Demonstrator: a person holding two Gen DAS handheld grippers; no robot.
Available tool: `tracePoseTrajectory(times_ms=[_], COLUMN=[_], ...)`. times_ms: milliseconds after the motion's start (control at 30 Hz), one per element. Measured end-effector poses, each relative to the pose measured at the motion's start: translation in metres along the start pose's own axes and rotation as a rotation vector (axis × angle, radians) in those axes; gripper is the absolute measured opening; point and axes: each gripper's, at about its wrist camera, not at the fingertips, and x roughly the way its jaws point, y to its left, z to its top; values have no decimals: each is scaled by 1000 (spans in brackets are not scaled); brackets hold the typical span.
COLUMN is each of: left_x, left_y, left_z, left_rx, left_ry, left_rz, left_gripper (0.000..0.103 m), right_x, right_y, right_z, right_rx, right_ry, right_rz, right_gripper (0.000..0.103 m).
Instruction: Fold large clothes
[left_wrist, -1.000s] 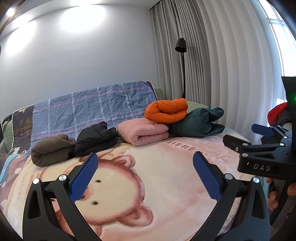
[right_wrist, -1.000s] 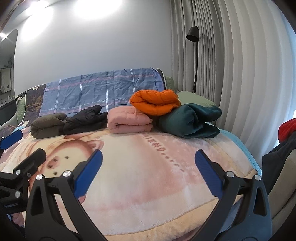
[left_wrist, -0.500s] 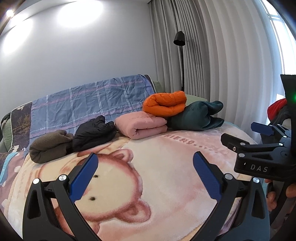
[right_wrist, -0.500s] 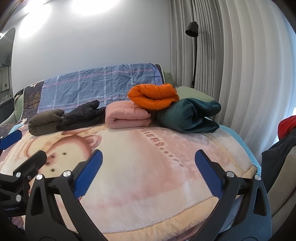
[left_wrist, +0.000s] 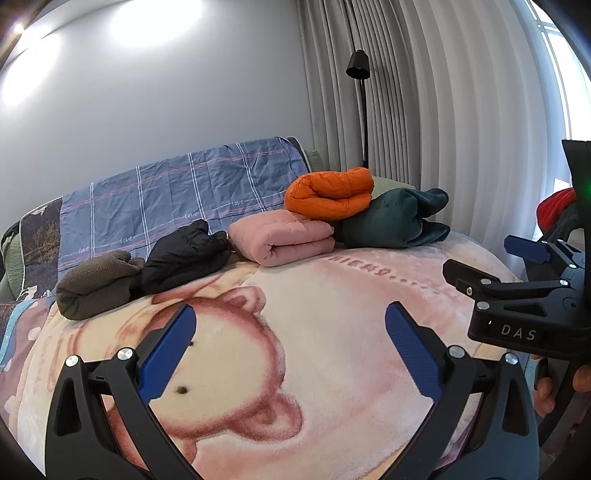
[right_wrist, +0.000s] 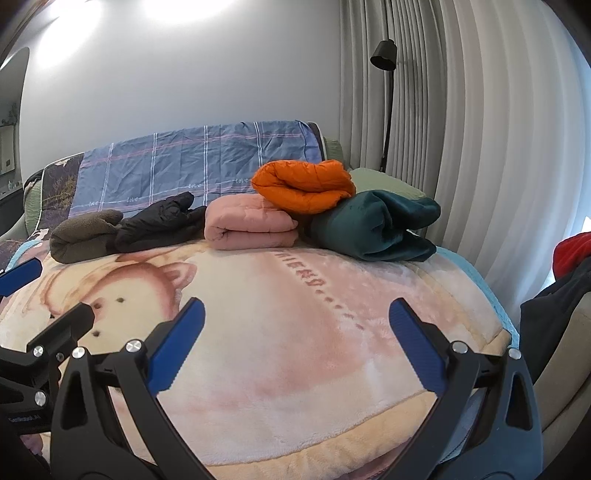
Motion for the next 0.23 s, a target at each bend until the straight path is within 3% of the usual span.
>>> tracePoseTrajectory(times_ms=[233], left_x=[6], left_y=[-1], left_z=[-2], left_rx=[-1], left_ry=[20], left_rz=[-1], left_gripper=[102], right_x=[6], right_y=[1], right_z=[-2], right_rx=[-5], right_ry=[11], right_rz=[-3], right_gripper=[101])
